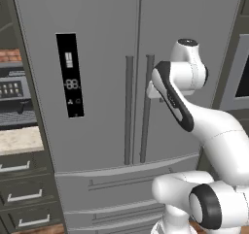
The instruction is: Take the lemon wedge from the fridge and place it on the plate with fish on the dining counter.
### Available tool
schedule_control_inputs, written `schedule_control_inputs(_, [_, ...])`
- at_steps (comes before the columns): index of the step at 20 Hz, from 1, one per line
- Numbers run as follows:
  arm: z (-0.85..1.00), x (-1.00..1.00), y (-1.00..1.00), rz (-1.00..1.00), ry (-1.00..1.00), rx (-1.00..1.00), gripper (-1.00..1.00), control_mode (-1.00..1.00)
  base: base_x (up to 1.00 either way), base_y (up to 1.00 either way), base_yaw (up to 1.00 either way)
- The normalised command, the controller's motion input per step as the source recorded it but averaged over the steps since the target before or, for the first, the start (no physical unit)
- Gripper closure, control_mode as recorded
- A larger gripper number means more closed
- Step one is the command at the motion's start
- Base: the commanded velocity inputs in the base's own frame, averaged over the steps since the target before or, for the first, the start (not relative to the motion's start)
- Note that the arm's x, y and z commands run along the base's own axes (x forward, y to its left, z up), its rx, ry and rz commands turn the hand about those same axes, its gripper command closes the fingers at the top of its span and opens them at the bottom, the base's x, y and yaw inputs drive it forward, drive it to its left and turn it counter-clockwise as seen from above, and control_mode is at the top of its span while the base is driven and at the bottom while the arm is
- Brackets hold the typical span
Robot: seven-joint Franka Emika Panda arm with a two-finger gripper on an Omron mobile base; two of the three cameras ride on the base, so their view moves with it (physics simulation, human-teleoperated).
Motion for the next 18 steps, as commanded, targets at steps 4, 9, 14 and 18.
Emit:
schedule_control_inputs(4, [0.00,-0.19,0.00,0.00,-0.04,0.00,-1.00,-1.00,0.00,0.00,0.00])
schedule_control_inputs(9, [0.00,-0.01,0.23,0.00,-0.04,0.00,-1.00,-1.00,0.00,0.00,0.00])
schedule_control_inputs(14, [0.00,0.02,0.69,0.00,-0.05,0.00,-1.00,-1.00,0.00,0.00,0.00])
schedule_control_inputs(18, [0.00,0.00,0.13,0.00,-0.01,0.04,-1.00,-1.00,0.00,0.00,0.00])
